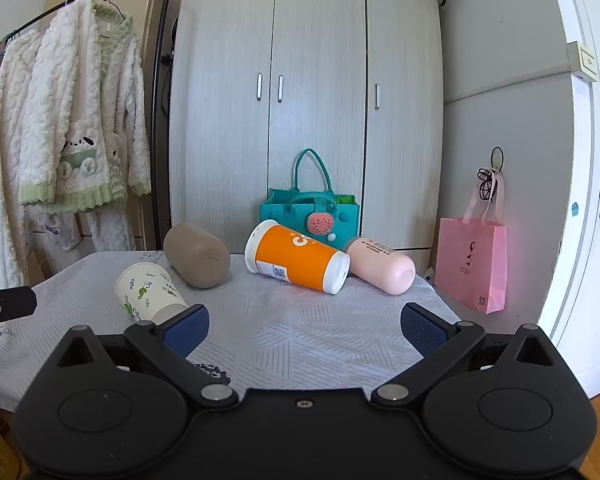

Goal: Flip cup upright

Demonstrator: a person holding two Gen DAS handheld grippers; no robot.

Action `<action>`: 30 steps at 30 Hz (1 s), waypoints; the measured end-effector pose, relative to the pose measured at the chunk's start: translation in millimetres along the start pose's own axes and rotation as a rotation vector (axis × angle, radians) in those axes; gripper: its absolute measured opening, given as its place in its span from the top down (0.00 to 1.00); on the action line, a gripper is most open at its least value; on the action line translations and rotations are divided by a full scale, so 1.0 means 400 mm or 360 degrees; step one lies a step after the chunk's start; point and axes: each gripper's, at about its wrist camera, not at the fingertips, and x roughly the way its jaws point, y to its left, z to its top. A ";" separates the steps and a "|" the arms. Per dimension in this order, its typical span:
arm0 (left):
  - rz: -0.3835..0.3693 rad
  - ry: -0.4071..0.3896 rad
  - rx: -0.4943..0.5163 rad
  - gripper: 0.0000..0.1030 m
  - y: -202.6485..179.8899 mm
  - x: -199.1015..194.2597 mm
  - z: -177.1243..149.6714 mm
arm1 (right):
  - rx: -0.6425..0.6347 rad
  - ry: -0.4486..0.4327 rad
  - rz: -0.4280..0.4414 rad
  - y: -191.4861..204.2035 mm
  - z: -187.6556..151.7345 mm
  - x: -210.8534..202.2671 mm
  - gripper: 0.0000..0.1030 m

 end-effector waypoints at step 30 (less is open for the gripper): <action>0.0160 0.0375 -0.0025 0.00 0.042 0.163 0.061 | -0.0602 0.0550 0.1154 0.150 0.127 0.233 0.00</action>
